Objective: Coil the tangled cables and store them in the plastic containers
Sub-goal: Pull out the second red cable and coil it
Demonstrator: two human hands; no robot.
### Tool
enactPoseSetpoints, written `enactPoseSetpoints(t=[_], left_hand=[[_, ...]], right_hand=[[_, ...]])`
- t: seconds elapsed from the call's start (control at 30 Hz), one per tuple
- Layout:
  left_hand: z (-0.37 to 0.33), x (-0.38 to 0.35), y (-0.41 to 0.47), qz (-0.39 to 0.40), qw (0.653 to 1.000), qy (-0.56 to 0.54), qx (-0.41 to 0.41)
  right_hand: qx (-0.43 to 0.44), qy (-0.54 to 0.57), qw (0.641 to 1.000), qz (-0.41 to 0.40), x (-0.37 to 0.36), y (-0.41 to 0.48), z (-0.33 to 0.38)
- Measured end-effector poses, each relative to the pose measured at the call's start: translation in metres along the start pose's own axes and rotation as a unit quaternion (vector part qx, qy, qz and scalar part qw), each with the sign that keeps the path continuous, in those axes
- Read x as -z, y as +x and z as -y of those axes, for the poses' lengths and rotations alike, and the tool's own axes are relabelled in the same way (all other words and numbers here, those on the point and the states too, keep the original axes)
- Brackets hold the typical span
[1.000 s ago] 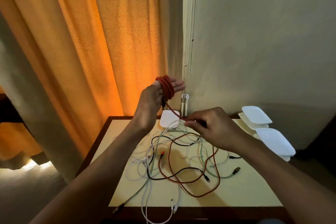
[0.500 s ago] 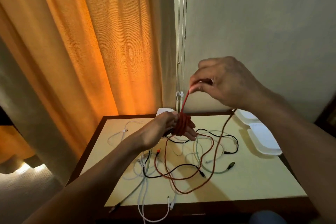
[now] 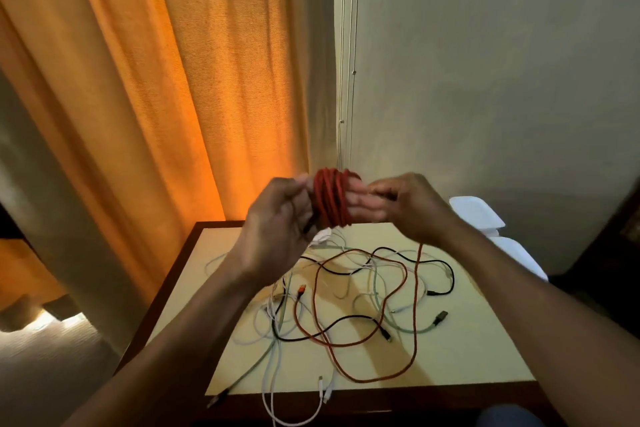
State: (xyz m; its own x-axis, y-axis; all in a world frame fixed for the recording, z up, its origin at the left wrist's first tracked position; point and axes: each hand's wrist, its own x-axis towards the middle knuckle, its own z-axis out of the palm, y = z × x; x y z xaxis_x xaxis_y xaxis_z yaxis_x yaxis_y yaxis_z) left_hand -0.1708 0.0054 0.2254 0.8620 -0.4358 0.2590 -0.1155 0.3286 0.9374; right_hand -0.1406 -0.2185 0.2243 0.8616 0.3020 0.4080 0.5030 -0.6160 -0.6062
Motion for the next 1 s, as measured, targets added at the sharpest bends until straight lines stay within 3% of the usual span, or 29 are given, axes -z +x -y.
enactPoseSetpoints(t=[0.1, 0.2, 0.27, 0.37, 0.47, 0.57, 0.67, 0.77, 0.87, 1.0], left_hand=[[-0.004, 0.002, 0.006, 0.011, 0.999, -0.03, -0.027], [-0.001, 0.005, 0.013, -0.01, 0.998, 0.026, -0.057], [0.001, 0.01, 0.017, -0.058, 0.993, 0.084, -0.053], [0.012, 0.022, 0.025, -0.059, 0.989, 0.135, -0.003], [0.039, 0.049, 0.041, -0.042, 0.977, 0.201, 0.064], [0.05, 0.061, 0.044, 0.021, 0.927, 0.32, 0.196], [0.061, 0.064, 0.024, 0.075, 0.944, 0.293, 0.128], [0.016, 0.017, -0.005, 0.078, 0.962, 0.235, 0.112], [0.007, 0.003, -0.007, 0.092, 0.986, 0.093, 0.107], [-0.008, -0.009, -0.009, 0.164, 0.981, -0.098, 0.027]], right_hand=[[-0.022, 0.015, 0.999, 0.02, -0.021, -0.022, 0.001], [-0.011, 0.0, 1.0, 0.027, -0.026, -0.035, 0.013], [0.022, -0.074, 0.997, 0.023, -0.019, -0.039, 0.02], [0.076, -0.191, 0.978, 0.023, -0.002, -0.04, 0.032], [0.107, -0.23, 0.967, 0.018, 0.016, -0.036, 0.043], [0.132, -0.258, 0.957, 0.007, 0.032, -0.028, 0.055], [0.156, -0.273, 0.949, -0.008, 0.049, -0.017, 0.065], [0.169, -0.23, 0.958, -0.032, 0.058, -0.001, 0.064], [0.132, -0.102, 0.984, -0.065, 0.057, 0.012, 0.05], [0.035, 0.059, 0.997, -0.03, 0.022, 0.01, 0.027]])
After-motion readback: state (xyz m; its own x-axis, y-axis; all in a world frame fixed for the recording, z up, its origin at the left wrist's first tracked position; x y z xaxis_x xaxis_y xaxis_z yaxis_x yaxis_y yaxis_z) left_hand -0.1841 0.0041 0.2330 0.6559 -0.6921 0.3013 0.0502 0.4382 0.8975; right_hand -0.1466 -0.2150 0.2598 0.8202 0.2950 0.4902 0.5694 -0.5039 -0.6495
